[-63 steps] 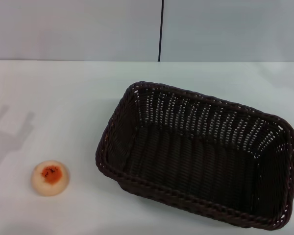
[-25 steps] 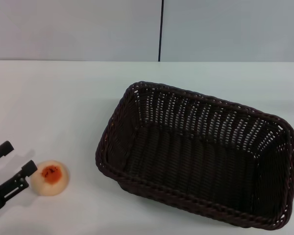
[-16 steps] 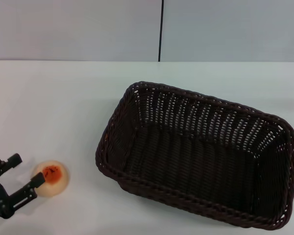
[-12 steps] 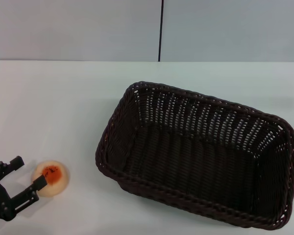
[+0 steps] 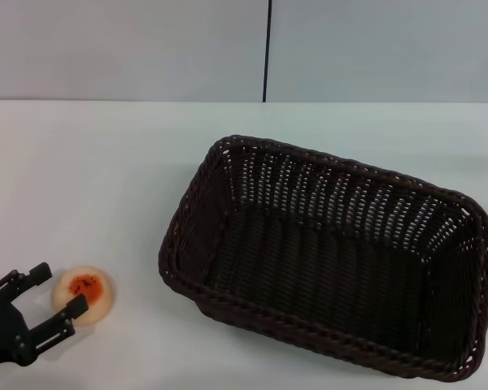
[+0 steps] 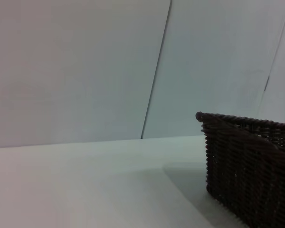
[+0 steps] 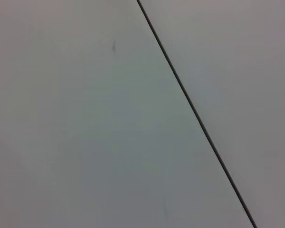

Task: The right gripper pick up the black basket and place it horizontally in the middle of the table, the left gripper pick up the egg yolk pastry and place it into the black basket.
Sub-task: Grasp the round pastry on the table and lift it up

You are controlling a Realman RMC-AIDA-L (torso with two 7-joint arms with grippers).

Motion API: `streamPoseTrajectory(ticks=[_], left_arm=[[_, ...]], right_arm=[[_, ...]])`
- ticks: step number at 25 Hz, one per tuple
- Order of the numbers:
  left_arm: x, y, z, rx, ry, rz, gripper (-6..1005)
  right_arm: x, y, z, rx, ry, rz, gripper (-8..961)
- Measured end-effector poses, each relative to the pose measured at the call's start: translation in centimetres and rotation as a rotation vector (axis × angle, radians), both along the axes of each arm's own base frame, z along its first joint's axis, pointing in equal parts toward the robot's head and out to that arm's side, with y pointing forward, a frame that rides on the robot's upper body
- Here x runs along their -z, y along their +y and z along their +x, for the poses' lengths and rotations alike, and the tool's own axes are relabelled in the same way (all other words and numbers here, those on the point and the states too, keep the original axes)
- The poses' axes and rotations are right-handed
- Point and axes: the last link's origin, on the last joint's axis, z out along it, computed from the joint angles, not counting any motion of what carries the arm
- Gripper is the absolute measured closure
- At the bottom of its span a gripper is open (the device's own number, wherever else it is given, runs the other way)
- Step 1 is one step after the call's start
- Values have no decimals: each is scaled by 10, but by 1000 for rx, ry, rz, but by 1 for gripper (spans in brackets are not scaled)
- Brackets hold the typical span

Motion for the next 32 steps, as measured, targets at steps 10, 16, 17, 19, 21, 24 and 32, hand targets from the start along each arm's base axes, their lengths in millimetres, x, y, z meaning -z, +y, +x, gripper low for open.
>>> streamPoseTrajectory(ticks=[10, 16, 17, 19, 21, 24, 32], left_arm=[[2, 5, 0, 4, 17, -9, 202], [3, 6, -1, 2, 25, -17, 202], [3, 6, -1, 2, 27, -20, 202], [4, 6, -1, 6, 28, -28, 202], [5, 6, 0, 15, 31, -47, 236], [6, 7, 1, 26, 37, -63, 338], [7, 6, 0, 35, 51, -67, 531]], right_arm=[[-1, 1, 2, 14, 4, 3, 313], [-1, -1, 4, 23, 6, 7, 314], [-2, -2, 5, 27, 9, 11, 314], [-1, -2, 5, 29, 12, 11, 314], [-1, -3, 6, 31, 17, 10, 314], [0, -2, 6, 30, 16, 5, 314], [3, -4, 6, 35, 28, 2, 313]])
